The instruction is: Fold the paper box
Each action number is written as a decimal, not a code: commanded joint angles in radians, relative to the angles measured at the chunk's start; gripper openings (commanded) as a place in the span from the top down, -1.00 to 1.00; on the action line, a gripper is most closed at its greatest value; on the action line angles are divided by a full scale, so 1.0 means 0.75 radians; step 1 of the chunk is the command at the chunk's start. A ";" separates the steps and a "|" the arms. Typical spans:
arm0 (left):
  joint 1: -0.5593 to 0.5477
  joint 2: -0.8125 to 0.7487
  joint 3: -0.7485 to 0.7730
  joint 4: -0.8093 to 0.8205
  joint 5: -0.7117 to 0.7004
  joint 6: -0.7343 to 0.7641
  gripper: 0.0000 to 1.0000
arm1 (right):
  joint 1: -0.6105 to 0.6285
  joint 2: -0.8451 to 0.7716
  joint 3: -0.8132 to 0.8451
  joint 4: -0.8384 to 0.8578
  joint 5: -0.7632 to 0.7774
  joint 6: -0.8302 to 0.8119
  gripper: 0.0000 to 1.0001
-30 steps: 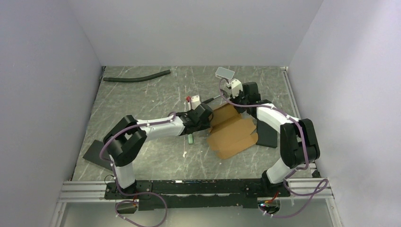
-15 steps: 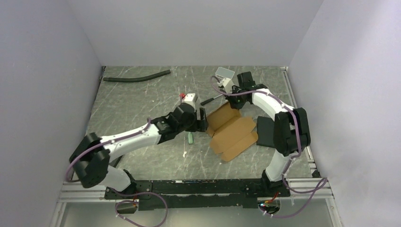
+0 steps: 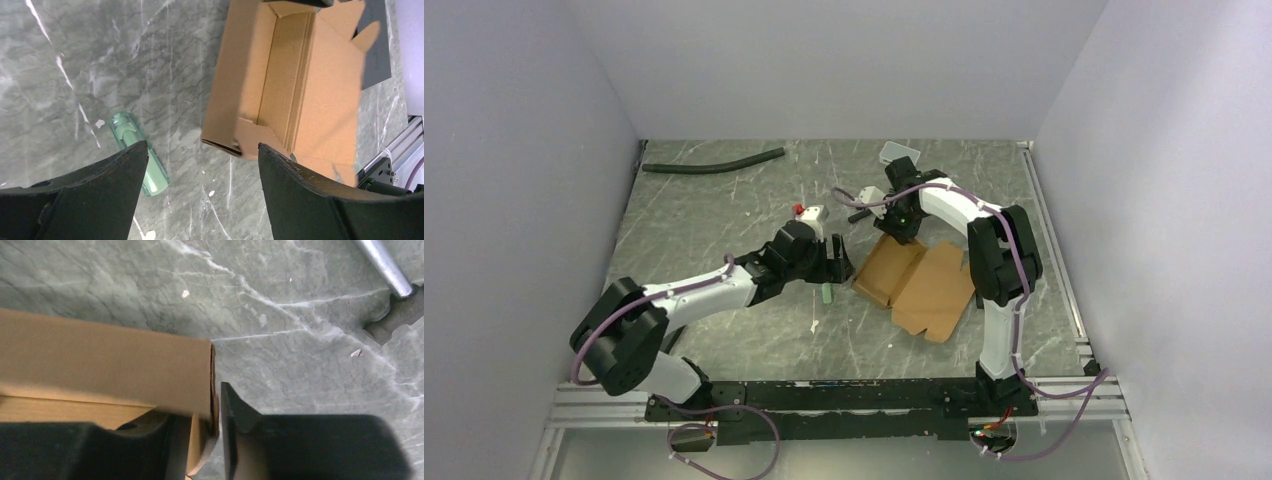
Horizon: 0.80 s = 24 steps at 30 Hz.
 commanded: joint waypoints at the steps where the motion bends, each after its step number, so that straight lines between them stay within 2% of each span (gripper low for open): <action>1: 0.005 0.086 0.028 0.105 0.088 -0.044 -0.69 | -0.006 -0.004 0.017 -0.017 0.086 -0.005 0.31; 7: 0.004 0.132 0.081 0.055 0.041 -0.024 -0.67 | -0.005 -0.082 -0.055 0.012 0.110 -0.006 0.06; 11: 0.006 0.148 0.110 0.048 0.044 -0.011 -0.67 | -0.006 -0.132 -0.094 0.059 0.107 0.014 0.04; 13: 0.005 0.160 0.118 0.054 0.055 -0.011 -0.67 | -0.005 -0.147 -0.116 0.107 0.116 0.035 0.13; 15: 0.005 0.170 0.126 0.055 0.065 -0.011 -0.66 | -0.005 -0.153 -0.138 0.164 0.135 0.055 0.36; 16: 0.005 0.174 0.128 0.056 0.069 -0.012 -0.66 | -0.003 -0.154 -0.153 0.197 0.146 0.068 0.51; 18: 0.005 0.178 0.128 0.062 0.076 -0.011 -0.66 | 0.018 -0.165 -0.225 0.308 0.283 0.092 1.00; 23: 0.004 0.187 0.138 0.061 0.080 -0.009 -0.66 | 0.059 -0.131 -0.255 0.360 0.370 0.121 1.00; 24: 0.005 0.188 0.139 0.059 0.078 -0.008 -0.66 | 0.059 -0.127 -0.252 0.354 0.367 0.130 0.87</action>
